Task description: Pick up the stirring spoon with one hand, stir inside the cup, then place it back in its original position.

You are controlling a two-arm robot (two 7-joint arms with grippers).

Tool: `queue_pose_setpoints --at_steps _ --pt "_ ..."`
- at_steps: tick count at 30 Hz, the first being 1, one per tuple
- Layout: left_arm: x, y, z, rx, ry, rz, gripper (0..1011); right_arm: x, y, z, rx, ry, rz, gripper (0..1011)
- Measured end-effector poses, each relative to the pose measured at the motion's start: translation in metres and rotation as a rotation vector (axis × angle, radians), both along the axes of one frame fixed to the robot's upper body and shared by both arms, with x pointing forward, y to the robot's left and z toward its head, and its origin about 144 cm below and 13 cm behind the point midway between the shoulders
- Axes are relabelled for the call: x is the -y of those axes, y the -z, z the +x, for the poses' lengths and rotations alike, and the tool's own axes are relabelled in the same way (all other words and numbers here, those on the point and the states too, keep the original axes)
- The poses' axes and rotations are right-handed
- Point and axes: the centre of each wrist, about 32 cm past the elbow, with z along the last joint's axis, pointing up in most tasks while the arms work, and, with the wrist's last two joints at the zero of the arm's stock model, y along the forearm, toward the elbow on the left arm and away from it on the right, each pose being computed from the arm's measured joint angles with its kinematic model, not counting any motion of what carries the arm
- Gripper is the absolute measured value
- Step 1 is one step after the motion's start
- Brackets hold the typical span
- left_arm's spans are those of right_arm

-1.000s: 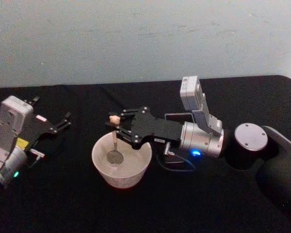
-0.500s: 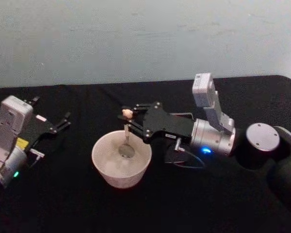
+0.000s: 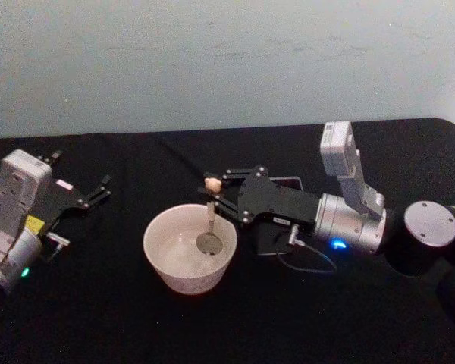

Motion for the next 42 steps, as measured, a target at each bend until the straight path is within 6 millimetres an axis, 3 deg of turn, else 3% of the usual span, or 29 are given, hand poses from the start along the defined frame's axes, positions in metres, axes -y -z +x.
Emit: queue_pose_setpoints --at_steps 9,16,29,42 --pt "0.0 0.0 0.0 0.0 0.0 0.0 1001 0.0 -0.002 -0.016 -0.012 -0.044 0.011 214" --pt "0.0 0.0 0.0 0.0 0.0 0.0 1001 -0.012 0.002 -0.019 -0.03 -0.088 0.017 213" --pt "0.0 0.0 0.0 0.0 0.0 0.0 1001 -0.036 0.003 0.003 -0.028 -0.095 0.03 213" --pt "0.0 0.0 0.0 0.0 0.0 0.0 1001 -0.03 0.004 0.017 -0.012 -0.036 0.012 213"
